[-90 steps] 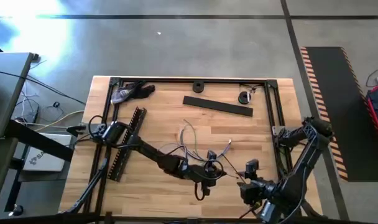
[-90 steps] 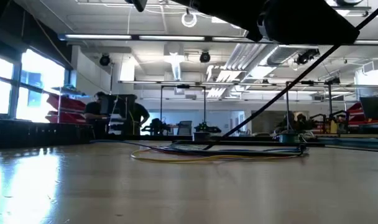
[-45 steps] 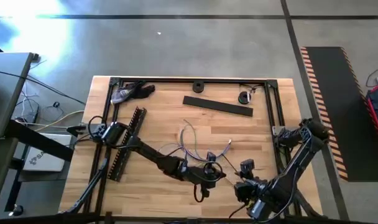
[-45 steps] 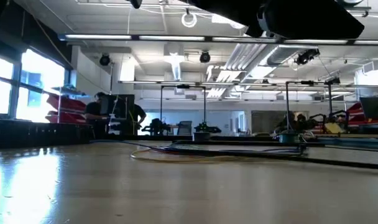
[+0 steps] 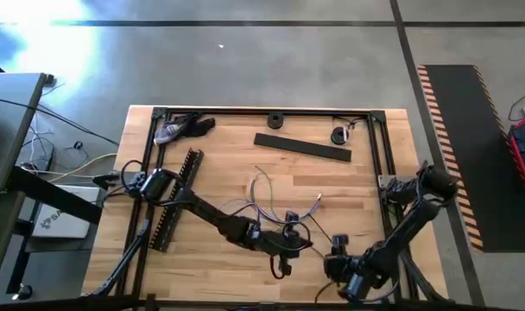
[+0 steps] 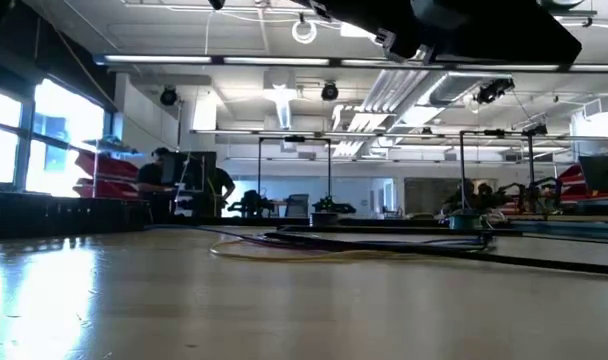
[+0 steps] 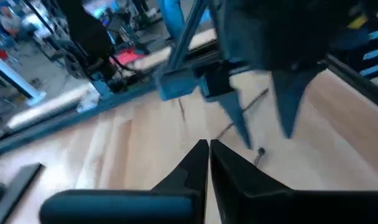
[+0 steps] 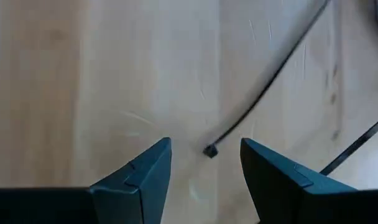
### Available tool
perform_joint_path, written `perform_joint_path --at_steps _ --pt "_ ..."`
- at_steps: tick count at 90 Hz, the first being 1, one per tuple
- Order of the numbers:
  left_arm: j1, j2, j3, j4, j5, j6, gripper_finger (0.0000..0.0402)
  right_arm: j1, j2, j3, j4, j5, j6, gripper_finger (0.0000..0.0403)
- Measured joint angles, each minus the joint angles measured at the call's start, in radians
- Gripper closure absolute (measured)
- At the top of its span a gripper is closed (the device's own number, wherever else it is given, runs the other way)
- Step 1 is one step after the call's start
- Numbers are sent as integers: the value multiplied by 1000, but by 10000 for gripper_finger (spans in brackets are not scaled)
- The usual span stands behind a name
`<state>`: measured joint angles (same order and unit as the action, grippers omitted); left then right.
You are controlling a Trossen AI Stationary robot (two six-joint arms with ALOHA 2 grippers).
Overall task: Ziptie cables
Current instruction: Insert the cable zip tie into the cable wires
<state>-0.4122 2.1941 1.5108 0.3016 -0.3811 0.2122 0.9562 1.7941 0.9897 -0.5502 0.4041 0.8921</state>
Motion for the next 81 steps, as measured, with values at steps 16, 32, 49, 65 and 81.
perform_joint_path --at_steps 16,32,49,65,81 --pt "6 0 0 -24 22 -27 401 -26 -8 -91 134 -45 79 240" --pt "29 3 0 -33 103 -29 401 -53 -7 -107 158 -81 128 323" --pt "61 19 0 -75 164 -10 395 -95 -20 -104 161 -146 254 394" --pt "74 22 -1 -66 231 59 359 -119 -111 -111 151 -125 403 401" --pt "69 26 -1 -58 249 70 314 -118 -227 -172 168 -90 528 401"
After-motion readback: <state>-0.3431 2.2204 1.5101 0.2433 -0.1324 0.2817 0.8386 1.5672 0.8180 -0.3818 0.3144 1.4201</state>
